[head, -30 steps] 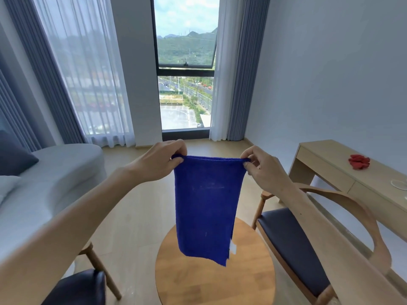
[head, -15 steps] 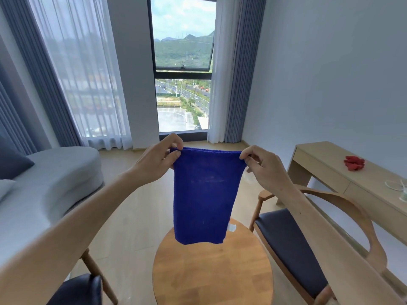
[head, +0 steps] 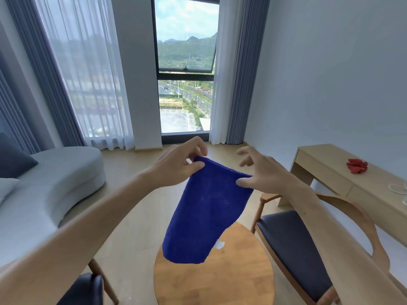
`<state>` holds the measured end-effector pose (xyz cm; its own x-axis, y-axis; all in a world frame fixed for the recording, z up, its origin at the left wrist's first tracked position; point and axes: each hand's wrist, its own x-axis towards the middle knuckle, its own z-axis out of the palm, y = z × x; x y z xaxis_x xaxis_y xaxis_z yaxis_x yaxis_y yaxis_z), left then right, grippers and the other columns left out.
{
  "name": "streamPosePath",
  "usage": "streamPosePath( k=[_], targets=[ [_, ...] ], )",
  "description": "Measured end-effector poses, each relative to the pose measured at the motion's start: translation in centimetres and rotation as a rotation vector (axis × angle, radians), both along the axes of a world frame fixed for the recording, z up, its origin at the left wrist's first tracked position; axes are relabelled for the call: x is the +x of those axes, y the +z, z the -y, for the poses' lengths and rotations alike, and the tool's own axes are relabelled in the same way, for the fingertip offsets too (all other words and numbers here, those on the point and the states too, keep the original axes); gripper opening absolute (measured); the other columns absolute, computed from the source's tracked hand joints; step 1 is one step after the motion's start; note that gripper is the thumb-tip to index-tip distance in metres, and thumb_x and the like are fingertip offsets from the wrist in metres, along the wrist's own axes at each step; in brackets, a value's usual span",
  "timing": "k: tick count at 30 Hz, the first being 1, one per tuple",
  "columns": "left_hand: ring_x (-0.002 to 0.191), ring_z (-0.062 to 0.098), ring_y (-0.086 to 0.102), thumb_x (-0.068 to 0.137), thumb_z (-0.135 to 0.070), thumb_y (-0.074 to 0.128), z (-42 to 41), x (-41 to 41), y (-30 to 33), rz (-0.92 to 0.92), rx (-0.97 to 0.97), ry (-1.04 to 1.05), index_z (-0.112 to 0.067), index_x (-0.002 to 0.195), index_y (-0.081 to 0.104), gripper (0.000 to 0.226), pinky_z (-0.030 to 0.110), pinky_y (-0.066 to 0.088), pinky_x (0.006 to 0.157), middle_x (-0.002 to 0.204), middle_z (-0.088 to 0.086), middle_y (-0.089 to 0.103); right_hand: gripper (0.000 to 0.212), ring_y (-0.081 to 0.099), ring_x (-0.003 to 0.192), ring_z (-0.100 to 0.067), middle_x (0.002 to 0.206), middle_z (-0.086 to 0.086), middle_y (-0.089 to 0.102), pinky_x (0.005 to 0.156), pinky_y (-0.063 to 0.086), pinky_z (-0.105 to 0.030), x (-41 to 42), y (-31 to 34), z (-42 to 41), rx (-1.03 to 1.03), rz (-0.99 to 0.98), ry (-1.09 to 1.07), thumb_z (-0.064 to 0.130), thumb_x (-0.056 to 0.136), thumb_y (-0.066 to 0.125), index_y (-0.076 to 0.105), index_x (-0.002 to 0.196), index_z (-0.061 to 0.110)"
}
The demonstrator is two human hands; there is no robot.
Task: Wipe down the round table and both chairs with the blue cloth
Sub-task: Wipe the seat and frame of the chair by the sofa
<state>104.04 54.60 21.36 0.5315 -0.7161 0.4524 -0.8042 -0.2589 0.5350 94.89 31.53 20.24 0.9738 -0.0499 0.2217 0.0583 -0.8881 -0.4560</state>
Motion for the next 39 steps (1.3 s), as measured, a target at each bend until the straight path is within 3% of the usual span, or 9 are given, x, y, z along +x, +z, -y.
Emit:
streamPosePath(
  k=[2,7,11,15,19,22,30,34,39],
  targets=[
    [0.075,-0.003,0.063,0.090,-0.010,0.062,1.1,-0.6,0.3,-0.009,0.049,-0.061,-0.041,0.090,0.042,0.037,0.009,0.050,0.068,0.083,-0.016,0.067,0.070,0.054,0.110,-0.007,0.121,0.012,0.058,0.089,0.048,-0.025,0.3,0.9,-1.9,0.044,-0.046,0.145,0.038,0.080,0.074,0.037,0.140,0.031],
    [0.071,0.008,0.069,0.083,-0.013,0.073,1.4,-0.8,0.4,-0.180,-0.042,-0.055,-0.024,0.087,0.052,0.023,0.018,0.056,0.068,0.077,-0.002,0.073,0.029,0.064,0.092,-0.014,0.099,0.002,0.069,0.088,0.053,-0.039,0.6,2.1,-4.9,0.158,-0.020,0.224,0.025,0.087,0.069,0.065,0.114,0.017],
    [0.073,0.019,0.069,0.084,-0.015,0.073,0.2,-0.6,-0.6,-0.401,-0.175,-0.004,-0.011,0.085,0.054,0.020,0.027,0.058,0.070,0.080,0.011,0.073,0.020,0.064,0.085,-0.012,0.090,0.002,0.069,0.081,0.055,-0.035,0.4,2.6,-5.7,0.095,0.037,0.223,0.025,0.086,0.069,0.069,0.104,0.015],
    [0.092,0.024,0.065,0.094,-0.007,0.058,-0.9,-0.9,-3.3,-0.708,-0.298,-0.207,-0.007,0.097,0.056,0.004,0.036,0.055,0.084,0.097,0.013,0.067,0.004,0.060,0.076,-0.001,0.079,0.014,0.064,0.069,0.050,-0.017,0.4,2.9,-6.1,0.084,0.131,0.267,0.018,0.088,0.066,0.067,0.092,0.019],
    [0.108,0.033,0.061,0.091,-0.002,0.060,-0.5,-1.6,-6.7,-0.635,-0.120,-0.204,-0.001,0.119,0.057,0.029,0.043,0.052,0.095,0.116,0.019,0.064,0.014,0.058,0.080,-0.004,0.081,0.014,0.063,0.070,0.049,-0.017,0.0,3.6,-5.6,0.126,0.185,0.277,0.013,0.090,0.063,0.060,0.088,0.027],
    [0.104,0.029,0.063,0.092,0.003,0.058,0.1,-1.5,-8.9,-0.585,-0.035,-0.159,0.002,0.116,0.059,0.025,0.042,0.053,0.093,0.112,0.018,0.066,0.026,0.059,0.080,-0.005,0.083,0.015,0.062,0.070,0.051,-0.021,-0.5,4.4,-4.4,0.168,0.234,0.233,0.014,0.090,0.063,0.055,0.084,0.037],
    [0.094,0.034,0.061,0.090,0.000,0.055,-1.0,-0.4,-14.8,-0.516,0.173,-0.048,-0.001,0.112,0.061,0.023,0.048,0.050,0.087,0.101,0.019,0.066,0.031,0.057,0.075,-0.008,0.077,0.018,0.059,0.067,0.045,-0.014,-1.6,5.3,-0.8,0.339,0.428,0.088,0.004,0.090,0.061,0.054,0.080,0.032],
    [0.068,0.005,0.054,0.092,-0.002,0.057,-2.9,0.7,-15.7,-0.509,0.168,0.006,-0.012,0.087,0.060,0.012,0.030,0.047,0.067,0.071,-0.011,0.061,0.028,0.055,0.071,0.005,0.078,0.013,0.059,0.066,0.043,-0.005,-2.1,5.0,2.0,0.344,0.468,-0.039,0.003,0.090,0.060,0.055,0.080,0.029],
    [0.072,0.006,0.061,0.095,-0.009,0.056,-6.0,3.4,-12.5,-0.372,0.220,0.139,-0.017,0.090,0.063,0.011,0.021,0.049,0.067,0.082,-0.002,0.067,0.020,0.059,0.085,-0.001,0.090,0.008,0.064,0.073,0.044,-0.011,-3.1,1.6,6.2,0.292,0.332,-0.194,0.005,0.092,0.058,0.063,0.100,0.022]
  ],
)
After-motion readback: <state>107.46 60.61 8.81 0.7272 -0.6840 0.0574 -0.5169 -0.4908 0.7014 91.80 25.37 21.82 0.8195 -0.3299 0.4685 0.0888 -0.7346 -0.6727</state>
